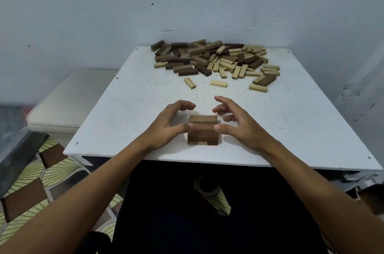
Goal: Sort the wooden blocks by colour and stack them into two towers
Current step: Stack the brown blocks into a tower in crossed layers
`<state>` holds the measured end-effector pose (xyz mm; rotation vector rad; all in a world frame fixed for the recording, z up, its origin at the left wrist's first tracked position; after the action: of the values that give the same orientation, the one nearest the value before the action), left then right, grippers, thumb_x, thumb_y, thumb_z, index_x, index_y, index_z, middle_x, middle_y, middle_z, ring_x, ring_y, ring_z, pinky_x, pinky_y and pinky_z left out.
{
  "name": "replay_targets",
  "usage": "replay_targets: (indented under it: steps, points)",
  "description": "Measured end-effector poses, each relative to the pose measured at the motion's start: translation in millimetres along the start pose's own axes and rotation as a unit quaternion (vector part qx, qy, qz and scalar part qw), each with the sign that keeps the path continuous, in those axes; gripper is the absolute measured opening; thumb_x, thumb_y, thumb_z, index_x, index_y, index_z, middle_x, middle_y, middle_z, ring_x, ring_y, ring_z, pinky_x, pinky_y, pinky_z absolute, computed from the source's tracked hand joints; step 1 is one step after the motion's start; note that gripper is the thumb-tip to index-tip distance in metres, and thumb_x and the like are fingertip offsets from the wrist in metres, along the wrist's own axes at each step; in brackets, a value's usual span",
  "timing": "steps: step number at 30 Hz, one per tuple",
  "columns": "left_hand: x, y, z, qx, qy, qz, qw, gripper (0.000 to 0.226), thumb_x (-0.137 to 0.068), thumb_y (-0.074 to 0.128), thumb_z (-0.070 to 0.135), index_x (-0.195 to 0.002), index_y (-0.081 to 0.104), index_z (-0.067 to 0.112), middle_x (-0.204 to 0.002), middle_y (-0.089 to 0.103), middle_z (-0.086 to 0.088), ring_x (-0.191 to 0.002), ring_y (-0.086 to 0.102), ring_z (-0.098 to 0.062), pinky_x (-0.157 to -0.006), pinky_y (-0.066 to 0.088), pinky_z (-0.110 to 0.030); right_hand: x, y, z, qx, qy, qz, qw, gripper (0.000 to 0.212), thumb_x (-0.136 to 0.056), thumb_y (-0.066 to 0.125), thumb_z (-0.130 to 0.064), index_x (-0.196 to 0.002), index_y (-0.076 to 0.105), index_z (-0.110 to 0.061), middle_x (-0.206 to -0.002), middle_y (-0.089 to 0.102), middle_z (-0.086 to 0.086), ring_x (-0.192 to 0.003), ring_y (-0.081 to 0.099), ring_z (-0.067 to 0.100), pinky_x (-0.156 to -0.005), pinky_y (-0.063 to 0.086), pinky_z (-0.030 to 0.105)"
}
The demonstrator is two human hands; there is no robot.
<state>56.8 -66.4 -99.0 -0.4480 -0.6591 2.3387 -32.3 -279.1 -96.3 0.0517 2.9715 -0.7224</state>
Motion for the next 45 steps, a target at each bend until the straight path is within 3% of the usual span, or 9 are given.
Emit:
replay_targets:
  steps: [9, 13, 17, 24, 28, 32, 37, 40, 45]
  points:
    - [-59, -25, -3, -0.026, -0.028, 0.066, 0.997, 0.033, -0.087, 0.061, 0.042, -0.116, 0.056, 0.029, -0.118, 0.060, 0.011, -0.112, 0.055, -0.009, -0.097, 0.046, -0.031, -59, -26, 7, 0.001, -0.001, 0.065, 0.998, 0.046, -0.090, 0.067, -0.033, -0.133, 0.051, -0.032, -0.121, 0.056, -0.010, -0.112, 0.052, 0.005, -0.079, 0.043, 0.016]
    - [-107, -46, -20, -0.063, -0.021, 0.106, 0.992, 0.025, -0.096, 0.059, 0.022, -0.120, 0.062, 0.020, -0.125, 0.063, 0.003, -0.117, 0.055, -0.012, -0.103, 0.041, -0.033, -114, -39, 16, 0.046, -0.012, 0.089, 0.995, 0.044, -0.090, 0.067, -0.024, -0.132, 0.055, -0.027, -0.128, 0.055, -0.003, -0.121, 0.050, 0.015, -0.090, 0.046, 0.030]
    - [-146, -54, -41, -0.142, 0.016, 0.095, 0.985, 0.033, -0.096, 0.057, 0.016, -0.129, 0.061, 0.019, -0.133, 0.060, 0.002, -0.129, 0.048, -0.014, -0.105, 0.039, -0.033, -157, -37, 21, 0.215, -0.017, 0.086, 0.973, 0.048, -0.094, 0.058, -0.027, -0.140, 0.049, -0.020, -0.139, 0.049, 0.001, -0.132, 0.038, 0.019, -0.108, 0.035, 0.042]
    - [-170, -53, -57, -0.266, 0.072, 0.050, 0.960, 0.044, -0.096, 0.041, 0.032, -0.132, 0.060, 0.017, -0.142, 0.053, 0.006, -0.139, 0.037, -0.013, -0.114, 0.028, -0.029, -192, -23, 27, 0.448, -0.043, 0.091, 0.888, 0.039, -0.099, 0.041, -0.032, -0.133, 0.056, -0.022, -0.127, 0.051, -0.001, -0.118, 0.037, 0.022, -0.097, 0.034, 0.039]
    - [-163, -54, -67, -0.314, 0.111, 0.103, 0.937, 0.039, -0.094, 0.046, 0.033, -0.110, 0.074, 0.012, -0.120, 0.069, 0.000, -0.114, 0.060, -0.021, -0.089, 0.054, -0.037, -195, -21, 24, 0.435, -0.043, 0.122, 0.891, 0.032, -0.097, 0.048, -0.032, -0.123, 0.064, -0.020, -0.117, 0.061, -0.001, -0.113, 0.043, 0.020, -0.092, 0.034, 0.035]
    - [-150, -58, -66, -0.321, 0.095, 0.152, 0.930, 0.042, -0.090, 0.044, 0.036, -0.094, 0.078, 0.012, -0.100, 0.073, -0.001, -0.090, 0.061, -0.026, -0.066, 0.056, -0.035, -194, -16, 18, 0.429, -0.034, 0.138, 0.892, 0.025, -0.094, 0.054, -0.027, -0.114, 0.068, -0.020, -0.107, 0.067, 0.001, -0.106, 0.049, 0.021, -0.087, 0.036, 0.034]
    - [-127, -61, -52, -0.305, 0.016, 0.171, 0.937, 0.037, -0.085, 0.048, 0.027, -0.103, 0.076, 0.011, -0.102, 0.070, -0.004, -0.097, 0.055, -0.028, -0.074, 0.051, -0.034, -180, -10, 4, 0.396, -0.040, 0.166, 0.902, 0.029, -0.089, 0.057, -0.021, -0.117, 0.065, -0.018, -0.107, 0.067, 0.003, -0.104, 0.054, 0.024, -0.094, 0.035, 0.038]
    - [-111, -59, -48, -0.306, -0.009, 0.178, 0.935, 0.026, -0.089, 0.060, 0.021, -0.108, 0.075, 0.014, -0.105, 0.066, -0.002, -0.101, 0.052, -0.024, -0.076, 0.046, -0.029, -158, -7, -7, 0.344, -0.047, 0.168, 0.922, 0.027, -0.087, 0.061, -0.021, -0.113, 0.066, -0.016, -0.102, 0.065, 0.003, -0.095, 0.057, 0.021, -0.081, 0.039, 0.033]
    - [-83, -53, -36, -0.314, -0.013, 0.160, 0.936, 0.026, -0.087, 0.065, 0.029, -0.108, 0.075, 0.017, -0.098, 0.064, -0.004, -0.097, 0.053, -0.024, -0.075, 0.045, -0.030, -127, -12, -14, 0.214, -0.020, 0.057, 0.975, 0.027, -0.081, 0.069, -0.017, -0.108, 0.070, -0.021, -0.092, 0.062, -0.004, -0.082, 0.056, 0.014, -0.070, 0.046, 0.029]
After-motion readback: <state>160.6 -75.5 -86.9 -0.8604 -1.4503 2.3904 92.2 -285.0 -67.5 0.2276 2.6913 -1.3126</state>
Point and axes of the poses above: each hand's wrist, its own x-axis away from the middle knuckle, its own y-axis out of the palm, z = x × y, the point moved 1 cm from there along -x, towards the middle knuckle
